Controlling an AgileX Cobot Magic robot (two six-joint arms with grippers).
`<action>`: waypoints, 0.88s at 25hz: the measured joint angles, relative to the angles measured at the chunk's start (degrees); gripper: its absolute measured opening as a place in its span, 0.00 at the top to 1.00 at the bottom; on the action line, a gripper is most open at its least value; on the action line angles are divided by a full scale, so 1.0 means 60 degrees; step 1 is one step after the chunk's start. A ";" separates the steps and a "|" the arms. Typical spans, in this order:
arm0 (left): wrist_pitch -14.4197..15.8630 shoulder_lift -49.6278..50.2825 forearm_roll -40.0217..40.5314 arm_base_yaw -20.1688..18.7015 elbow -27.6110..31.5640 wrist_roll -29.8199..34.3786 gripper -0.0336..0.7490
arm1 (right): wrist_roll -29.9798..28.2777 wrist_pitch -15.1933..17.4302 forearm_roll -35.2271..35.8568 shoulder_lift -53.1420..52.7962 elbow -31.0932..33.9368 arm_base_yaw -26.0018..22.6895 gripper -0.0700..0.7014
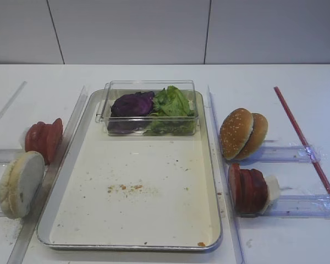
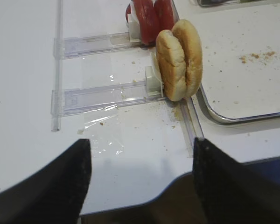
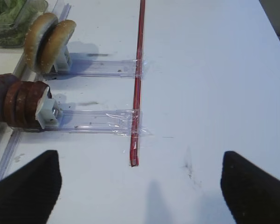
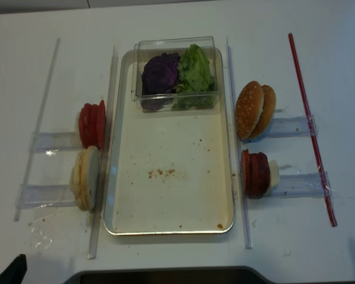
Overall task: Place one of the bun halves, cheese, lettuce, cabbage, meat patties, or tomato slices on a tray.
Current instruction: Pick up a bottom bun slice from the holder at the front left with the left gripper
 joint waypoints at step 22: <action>0.0000 0.0000 0.0000 0.0000 0.0000 0.0000 0.41 | 0.0000 0.0000 0.0000 0.0000 0.0000 0.0000 0.01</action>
